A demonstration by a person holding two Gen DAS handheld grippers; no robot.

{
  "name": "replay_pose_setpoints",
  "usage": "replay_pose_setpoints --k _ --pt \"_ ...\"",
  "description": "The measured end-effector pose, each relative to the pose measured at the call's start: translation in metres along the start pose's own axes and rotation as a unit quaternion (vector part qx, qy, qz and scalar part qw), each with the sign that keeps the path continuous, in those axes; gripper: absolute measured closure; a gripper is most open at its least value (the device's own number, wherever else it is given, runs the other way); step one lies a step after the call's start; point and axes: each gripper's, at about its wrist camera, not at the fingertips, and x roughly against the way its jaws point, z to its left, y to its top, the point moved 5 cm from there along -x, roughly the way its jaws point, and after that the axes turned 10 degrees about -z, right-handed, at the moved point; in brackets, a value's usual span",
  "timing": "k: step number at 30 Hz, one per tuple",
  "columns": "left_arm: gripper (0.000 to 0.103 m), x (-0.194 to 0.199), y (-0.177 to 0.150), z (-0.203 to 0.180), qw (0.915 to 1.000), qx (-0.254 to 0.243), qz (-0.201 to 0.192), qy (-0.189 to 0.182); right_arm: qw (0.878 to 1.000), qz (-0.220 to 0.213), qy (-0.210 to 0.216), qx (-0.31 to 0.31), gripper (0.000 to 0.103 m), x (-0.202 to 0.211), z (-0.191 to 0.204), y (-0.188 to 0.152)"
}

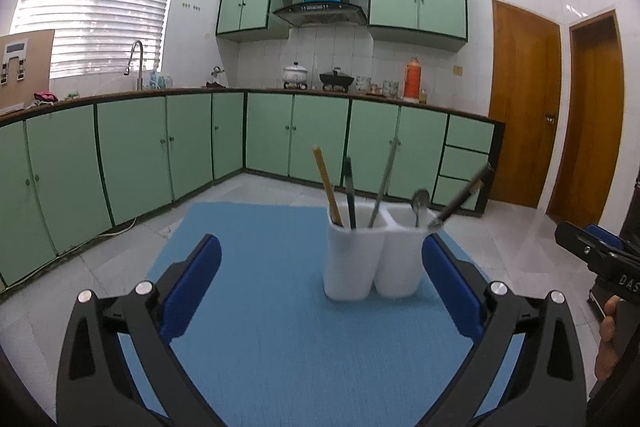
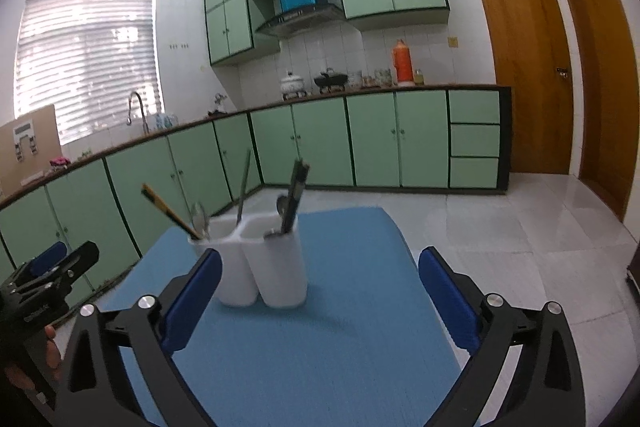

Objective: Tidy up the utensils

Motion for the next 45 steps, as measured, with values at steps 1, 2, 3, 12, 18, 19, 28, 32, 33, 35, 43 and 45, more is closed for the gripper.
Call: replay_pose_setpoints --k 1,2,3,12,18,19,28,32,33,35,43,45 --pt "0.006 0.003 -0.003 -0.001 1.0000 -0.003 0.003 -0.001 1.000 0.009 -0.003 0.001 0.006 0.002 0.000 -0.004" --pt "0.006 0.007 -0.005 -0.003 1.0000 -0.006 0.006 -0.003 1.000 0.014 -0.002 0.002 0.006 0.005 0.001 -0.006" --pt "0.006 0.011 -0.008 -0.004 0.9999 -0.009 0.010 -0.005 1.000 0.019 -0.001 0.003 0.006 0.007 0.001 -0.008" --pt "0.005 0.047 -0.017 -0.020 0.9990 -0.009 0.032 -0.029 0.998 0.049 0.024 0.021 0.006 0.037 0.012 -0.021" --pt "0.005 0.069 -0.019 -0.024 0.9987 -0.020 0.041 -0.024 0.997 0.053 0.036 0.033 0.006 0.059 0.021 -0.015" --pt "0.005 0.072 -0.018 -0.024 0.9988 -0.019 0.040 -0.022 0.997 0.053 0.037 0.040 0.006 0.063 0.024 -0.014" --pt "0.006 0.095 -0.006 -0.025 0.9989 -0.028 0.034 -0.014 0.995 0.055 0.058 0.052 0.006 0.079 0.035 -0.007" --pt "0.005 0.101 -0.002 -0.026 0.9990 -0.031 0.029 -0.011 0.995 0.055 0.062 0.053 0.006 0.081 0.036 -0.003" --pt "0.006 0.101 -0.001 -0.027 0.9990 -0.032 0.030 -0.010 0.995 0.055 0.063 0.053 0.006 0.080 0.036 -0.002" --pt "0.006 0.101 0.000 -0.027 0.9989 -0.033 0.031 -0.010 0.995 0.057 0.065 0.053 0.006 0.080 0.038 -0.003" --pt "0.005 0.098 -0.001 -0.024 0.9990 -0.023 0.038 -0.007 0.994 0.065 0.066 0.052 0.006 0.075 0.039 -0.006" --pt "0.005 0.097 0.000 -0.024 0.9990 -0.022 0.038 -0.005 0.994 0.066 0.066 0.053 0.006 0.074 0.040 -0.006"
